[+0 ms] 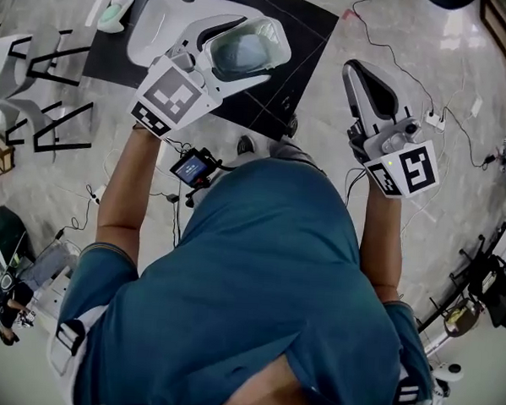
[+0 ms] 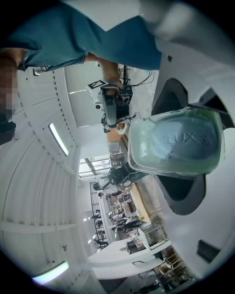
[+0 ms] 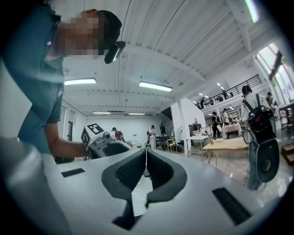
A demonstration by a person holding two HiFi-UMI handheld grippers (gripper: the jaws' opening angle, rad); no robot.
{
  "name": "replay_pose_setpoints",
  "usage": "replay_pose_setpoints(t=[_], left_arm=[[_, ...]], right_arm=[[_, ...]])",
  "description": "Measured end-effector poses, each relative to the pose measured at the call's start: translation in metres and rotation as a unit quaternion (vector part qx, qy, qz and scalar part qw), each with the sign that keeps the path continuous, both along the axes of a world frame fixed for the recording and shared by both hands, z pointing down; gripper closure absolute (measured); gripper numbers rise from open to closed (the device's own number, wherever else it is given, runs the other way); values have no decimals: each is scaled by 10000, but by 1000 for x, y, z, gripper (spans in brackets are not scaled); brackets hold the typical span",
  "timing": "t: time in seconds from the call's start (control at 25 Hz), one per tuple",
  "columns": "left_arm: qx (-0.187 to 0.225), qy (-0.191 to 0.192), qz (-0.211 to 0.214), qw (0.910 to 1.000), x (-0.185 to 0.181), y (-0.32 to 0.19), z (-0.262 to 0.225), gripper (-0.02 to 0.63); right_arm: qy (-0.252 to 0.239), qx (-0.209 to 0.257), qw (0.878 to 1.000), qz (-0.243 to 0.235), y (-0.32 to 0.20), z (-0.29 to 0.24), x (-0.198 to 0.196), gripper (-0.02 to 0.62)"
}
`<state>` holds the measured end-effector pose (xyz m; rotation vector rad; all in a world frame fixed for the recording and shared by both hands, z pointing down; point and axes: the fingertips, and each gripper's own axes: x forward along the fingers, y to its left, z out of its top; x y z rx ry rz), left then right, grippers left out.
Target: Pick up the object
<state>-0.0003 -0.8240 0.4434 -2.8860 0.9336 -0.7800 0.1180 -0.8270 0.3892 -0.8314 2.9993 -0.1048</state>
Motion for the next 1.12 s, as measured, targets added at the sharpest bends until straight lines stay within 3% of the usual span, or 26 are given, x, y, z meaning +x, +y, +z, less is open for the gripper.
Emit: replay_pose_setpoints(t=[0.44, 1.12], left_arm=[[287, 61, -218, 9993, -22, 17, -20, 206], [287, 9, -197, 9994, -26, 20, -16, 206]], right_arm=[[213, 316, 9984, -428, 24, -7, -23, 581], [298, 326, 9984, -364, 28, -8, -24, 581]])
